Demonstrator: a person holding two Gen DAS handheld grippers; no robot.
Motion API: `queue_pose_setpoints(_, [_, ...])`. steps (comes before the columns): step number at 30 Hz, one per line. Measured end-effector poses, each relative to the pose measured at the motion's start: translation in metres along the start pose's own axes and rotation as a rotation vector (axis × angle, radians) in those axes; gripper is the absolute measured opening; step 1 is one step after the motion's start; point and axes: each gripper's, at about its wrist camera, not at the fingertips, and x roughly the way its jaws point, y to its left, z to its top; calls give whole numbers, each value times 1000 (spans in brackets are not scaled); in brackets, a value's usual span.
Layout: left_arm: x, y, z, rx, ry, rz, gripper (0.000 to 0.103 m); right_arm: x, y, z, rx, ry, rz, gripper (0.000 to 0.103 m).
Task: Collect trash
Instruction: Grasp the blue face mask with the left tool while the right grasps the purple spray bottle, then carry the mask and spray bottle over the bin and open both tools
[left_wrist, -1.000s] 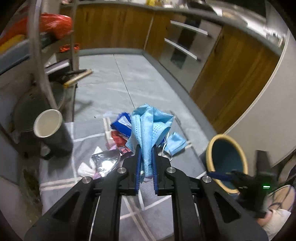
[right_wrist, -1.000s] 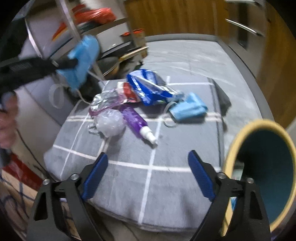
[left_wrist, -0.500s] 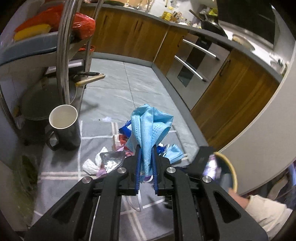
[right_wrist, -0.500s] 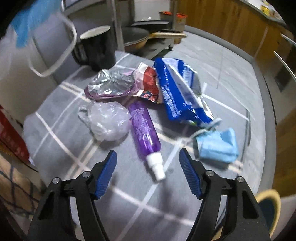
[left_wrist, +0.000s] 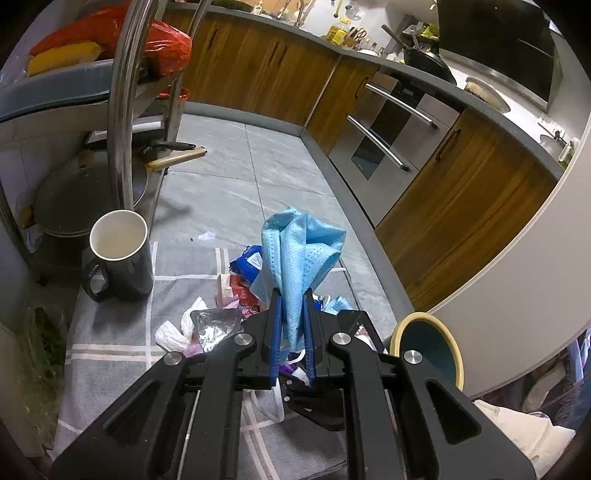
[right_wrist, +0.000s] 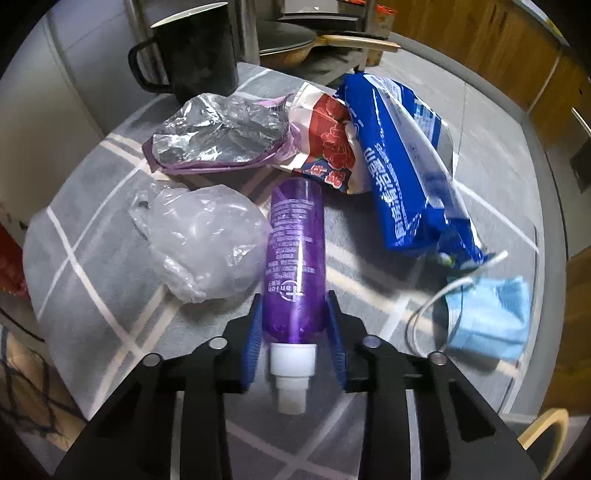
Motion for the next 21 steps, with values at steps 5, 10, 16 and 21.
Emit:
queue_pose_setpoints(5, [-2,-2,0,2,-6,-10,10,-16,1,-24,57,-9,17,34])
queue_pose_setpoints(10, [-3,-10,-3,14,-13,-21,10,-43,-5,-55,158,-44,41,33])
queue_pose_setpoints(16, [0,-26,-8,42,-5,-41,10,-81,-10,-91,259,-98,54,33])
queue_pose_setpoints(21, [5,-43,-13,76,7,-46,10,-117,-11,-113,306,-160,42,33])
